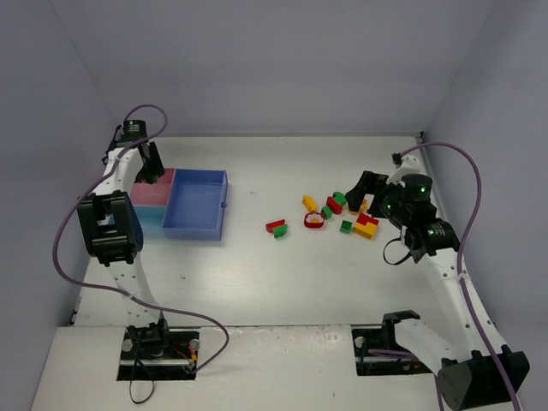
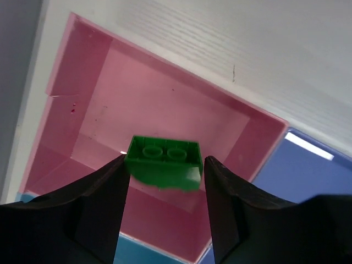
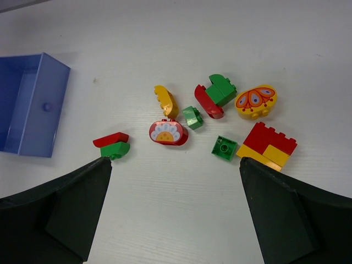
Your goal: Sort the legos into containers by color
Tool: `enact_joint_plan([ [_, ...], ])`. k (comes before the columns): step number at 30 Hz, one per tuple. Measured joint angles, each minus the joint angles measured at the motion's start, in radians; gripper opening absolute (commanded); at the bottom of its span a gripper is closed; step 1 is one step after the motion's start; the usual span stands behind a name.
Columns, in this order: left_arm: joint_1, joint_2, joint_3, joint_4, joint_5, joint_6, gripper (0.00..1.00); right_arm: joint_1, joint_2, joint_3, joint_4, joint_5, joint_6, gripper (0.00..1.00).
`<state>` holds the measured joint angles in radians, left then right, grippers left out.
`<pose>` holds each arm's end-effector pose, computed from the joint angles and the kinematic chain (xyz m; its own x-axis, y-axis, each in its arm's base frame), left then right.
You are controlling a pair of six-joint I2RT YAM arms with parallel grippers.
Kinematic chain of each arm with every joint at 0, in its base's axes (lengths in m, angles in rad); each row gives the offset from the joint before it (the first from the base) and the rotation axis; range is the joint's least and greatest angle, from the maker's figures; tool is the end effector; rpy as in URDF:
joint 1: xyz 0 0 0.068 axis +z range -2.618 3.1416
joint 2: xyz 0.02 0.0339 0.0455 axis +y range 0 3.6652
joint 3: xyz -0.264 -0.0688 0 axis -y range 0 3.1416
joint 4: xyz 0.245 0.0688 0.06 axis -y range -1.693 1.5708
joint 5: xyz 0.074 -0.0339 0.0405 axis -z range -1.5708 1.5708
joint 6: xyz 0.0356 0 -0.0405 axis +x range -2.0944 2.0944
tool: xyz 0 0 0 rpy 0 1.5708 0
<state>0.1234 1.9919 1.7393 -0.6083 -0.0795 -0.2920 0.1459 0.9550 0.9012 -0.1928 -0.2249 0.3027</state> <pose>0.4477 0.0584 0.2683 -0.6707 -0.3723 -0.6415 -0.3834 0.9144 -0.1299 0.2173 0.0400 0.3492 -0.3366 0.2443 -0.9094 -0.2675 0.9012 0.3410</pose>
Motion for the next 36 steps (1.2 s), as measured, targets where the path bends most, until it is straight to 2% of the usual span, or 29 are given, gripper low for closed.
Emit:
enact_joint_plan([
  [4,0.0,0.053,0.01,-0.028,0.0,-0.003,0.53,0.0,-0.017,-0.004,-0.001,0.001,0.0,1.0],
  [11,0.0,0.065,0.01,-0.057,0.016,-0.029,0.73,0.0,-0.048,-0.024,-0.004,0.008,0.005,1.0],
  [16,-0.04,0.016,0.01,-0.089,0.048,-0.063,0.81,0.0,-0.05,-0.029,-0.007,0.01,0.011,1.0],
  [18,-0.101,-0.019,0.013,-0.102,0.051,-0.071,0.84,0.0,-0.05,-0.029,-0.007,0.012,0.011,1.0],
  [23,-0.383,-0.064,0.077,-0.102,0.061,-0.119,0.86,0.0,-0.05,-0.029,-0.007,0.025,0.015,1.0],
  [28,-0.653,-0.021,0.145,-0.095,0.087,-0.266,0.86,0.0,-0.05,-0.029,-0.007,0.031,0.03,1.0],
  [31,-0.739,0.048,0.197,-0.099,0.078,-0.355,0.86,0.0,-0.05,-0.035,-0.007,0.031,0.039,1.0],
  [36,-0.781,0.182,0.285,-0.098,0.04,-0.478,0.86,0.0,-0.051,-0.055,-0.009,0.036,0.048,1.0],
])
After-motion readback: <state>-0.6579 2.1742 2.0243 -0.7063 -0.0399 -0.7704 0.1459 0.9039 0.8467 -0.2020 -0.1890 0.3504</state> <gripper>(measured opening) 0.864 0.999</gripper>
